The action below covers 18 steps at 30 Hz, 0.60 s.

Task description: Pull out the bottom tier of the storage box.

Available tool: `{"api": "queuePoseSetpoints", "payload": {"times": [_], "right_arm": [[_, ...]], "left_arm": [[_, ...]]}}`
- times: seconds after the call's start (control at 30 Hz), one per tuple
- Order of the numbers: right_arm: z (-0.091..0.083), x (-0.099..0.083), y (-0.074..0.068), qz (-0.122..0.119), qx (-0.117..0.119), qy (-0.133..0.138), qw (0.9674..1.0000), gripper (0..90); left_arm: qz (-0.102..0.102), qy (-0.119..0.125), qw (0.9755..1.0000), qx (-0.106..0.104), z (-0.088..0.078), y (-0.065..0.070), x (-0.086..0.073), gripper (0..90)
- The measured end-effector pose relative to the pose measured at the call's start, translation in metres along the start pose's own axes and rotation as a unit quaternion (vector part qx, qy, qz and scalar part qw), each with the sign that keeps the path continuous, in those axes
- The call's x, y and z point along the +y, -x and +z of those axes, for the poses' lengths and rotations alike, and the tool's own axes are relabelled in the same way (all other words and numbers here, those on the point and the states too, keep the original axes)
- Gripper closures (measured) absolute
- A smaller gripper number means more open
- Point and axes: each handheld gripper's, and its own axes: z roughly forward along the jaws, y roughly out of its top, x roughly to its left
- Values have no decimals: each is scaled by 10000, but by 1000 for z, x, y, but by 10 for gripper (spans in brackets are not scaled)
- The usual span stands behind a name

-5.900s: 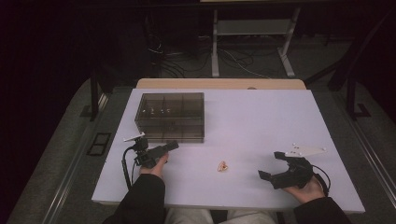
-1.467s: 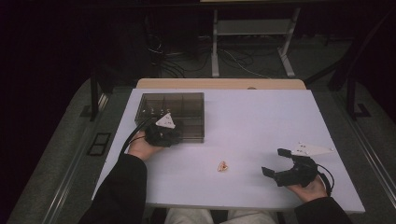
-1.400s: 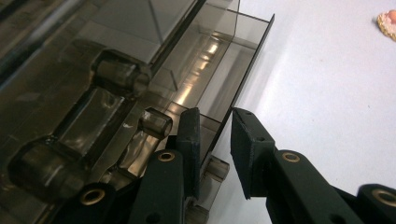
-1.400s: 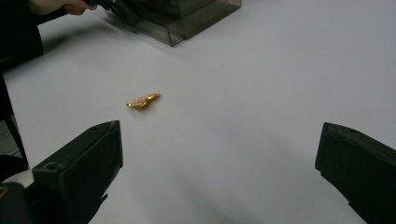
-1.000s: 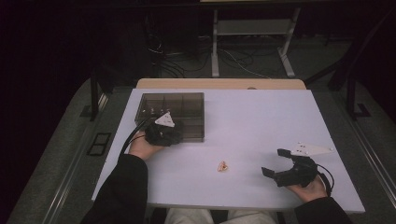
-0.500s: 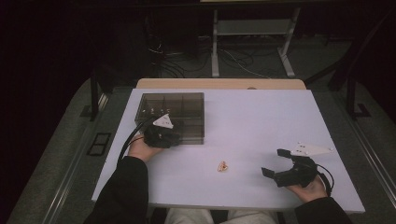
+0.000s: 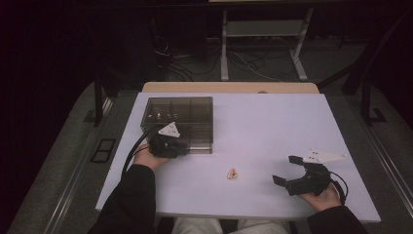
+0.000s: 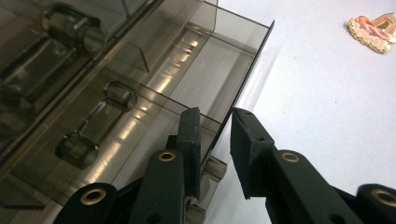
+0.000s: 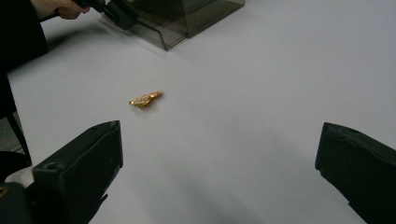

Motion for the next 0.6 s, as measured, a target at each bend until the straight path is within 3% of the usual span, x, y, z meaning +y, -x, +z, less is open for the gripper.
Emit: {"api": "queuePoseSetpoints", "payload": {"times": [0.4,0.6], "right_arm": [[0,0,0,-21,15,-8,10000,5],[-1,0,-1,-24,22,-4,10000,5]], "left_arm": [[11,-111,9999,8,-2,10,-1,727],[-83,-50,9999,28,-3,16,-4,722]]}}
